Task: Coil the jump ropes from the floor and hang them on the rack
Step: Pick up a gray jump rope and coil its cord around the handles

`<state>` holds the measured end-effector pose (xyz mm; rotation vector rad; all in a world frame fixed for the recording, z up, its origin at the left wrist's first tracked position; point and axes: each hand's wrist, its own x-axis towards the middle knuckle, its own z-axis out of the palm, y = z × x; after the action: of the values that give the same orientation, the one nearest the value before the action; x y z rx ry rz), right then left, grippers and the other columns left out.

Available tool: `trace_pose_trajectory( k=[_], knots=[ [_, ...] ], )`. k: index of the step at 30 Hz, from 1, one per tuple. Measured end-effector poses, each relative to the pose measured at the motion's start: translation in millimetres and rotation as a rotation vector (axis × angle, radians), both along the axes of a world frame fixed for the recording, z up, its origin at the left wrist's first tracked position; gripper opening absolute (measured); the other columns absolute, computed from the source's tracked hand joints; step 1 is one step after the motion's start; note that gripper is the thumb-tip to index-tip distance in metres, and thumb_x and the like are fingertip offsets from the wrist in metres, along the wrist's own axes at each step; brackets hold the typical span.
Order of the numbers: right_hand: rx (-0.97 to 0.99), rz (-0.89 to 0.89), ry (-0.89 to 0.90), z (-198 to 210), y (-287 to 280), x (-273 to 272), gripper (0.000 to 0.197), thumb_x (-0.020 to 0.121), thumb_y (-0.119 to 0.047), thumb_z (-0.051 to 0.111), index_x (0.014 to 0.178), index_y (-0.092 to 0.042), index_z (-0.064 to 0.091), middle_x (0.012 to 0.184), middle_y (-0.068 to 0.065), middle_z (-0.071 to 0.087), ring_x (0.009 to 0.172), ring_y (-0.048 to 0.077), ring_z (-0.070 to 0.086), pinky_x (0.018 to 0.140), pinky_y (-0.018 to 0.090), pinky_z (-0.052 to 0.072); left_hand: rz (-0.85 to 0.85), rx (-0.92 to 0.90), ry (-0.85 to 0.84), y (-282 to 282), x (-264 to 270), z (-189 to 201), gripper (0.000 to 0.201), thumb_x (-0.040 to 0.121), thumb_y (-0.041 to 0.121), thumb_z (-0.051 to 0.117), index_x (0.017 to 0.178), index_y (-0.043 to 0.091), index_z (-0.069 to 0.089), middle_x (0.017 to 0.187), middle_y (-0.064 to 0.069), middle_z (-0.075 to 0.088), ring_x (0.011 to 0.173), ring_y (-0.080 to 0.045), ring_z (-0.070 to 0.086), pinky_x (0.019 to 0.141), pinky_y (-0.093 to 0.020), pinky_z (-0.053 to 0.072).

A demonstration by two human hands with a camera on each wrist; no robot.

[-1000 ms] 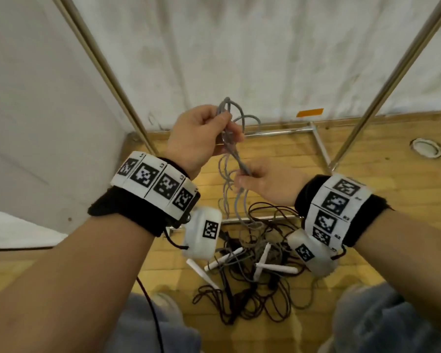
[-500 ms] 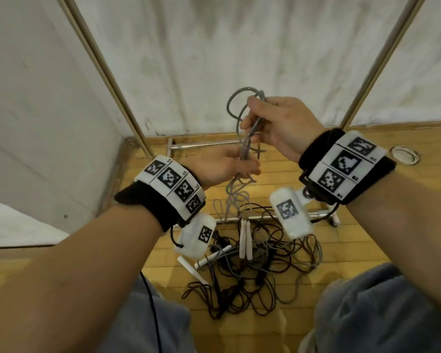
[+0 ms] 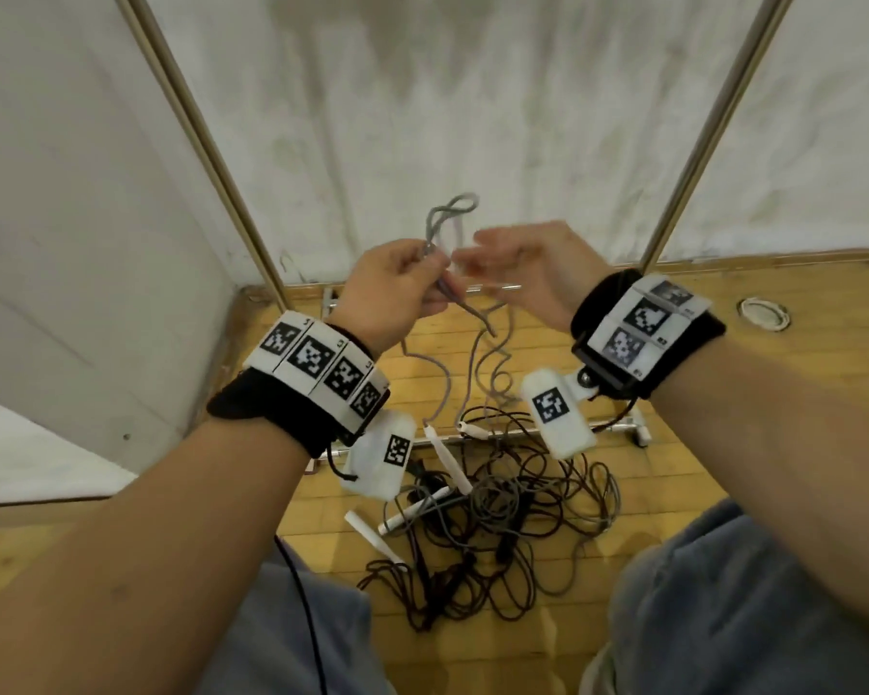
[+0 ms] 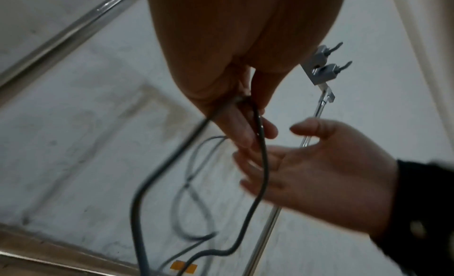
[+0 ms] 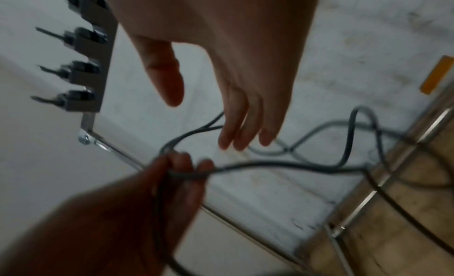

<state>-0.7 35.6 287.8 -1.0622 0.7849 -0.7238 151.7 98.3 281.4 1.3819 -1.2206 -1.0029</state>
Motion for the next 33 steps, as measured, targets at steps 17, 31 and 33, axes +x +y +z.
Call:
trace_pose_trajectory(
  k=[17,31,33],
  knots=[
    [-0.493,0.347,0.642,-50,19,35,0.021,0.093,-0.018,0.053,0.083,-0.007,0.067,0.083,0.005,0.070,0.079,0.016,0.063,0.081,0.031,0.050,0.064,0.036,0.680,-20,15,17,0.025,0.102,0.011,0.033,0.080,0.013,0.046,0.055,0.004,0.042,0.052,-0.013,0.044,0.071,-0.029,0.040],
    [-0.118,-0.190,0.065,2,2,14,0.024,0.098,-0.014,0.045,0.078,-0.006,0.056,0.077,0.010,0.063,0.071,0.025,0.066,0.063,0.028,0.056,-0.260,0.270,-0.240,-18,-5,-41,0.004,0.090,0.020,0.063,0.090,0.022,0.060,0.103,-0.004,0.071,0.099,-0.014,0.064,0.083,-0.029,0.046],
    [-0.108,-0.235,0.006,7,0,10,0.024,0.098,-0.014,0.044,0.080,-0.005,0.056,0.079,0.010,0.063,0.076,0.028,0.067,0.066,0.030,0.057,-0.268,0.208,-0.159,-20,-7,-43,0.010,0.093,0.016,0.058,0.085,0.022,0.057,0.092,0.001,0.071,0.084,-0.002,0.066,0.071,-0.015,0.046]
  ],
)
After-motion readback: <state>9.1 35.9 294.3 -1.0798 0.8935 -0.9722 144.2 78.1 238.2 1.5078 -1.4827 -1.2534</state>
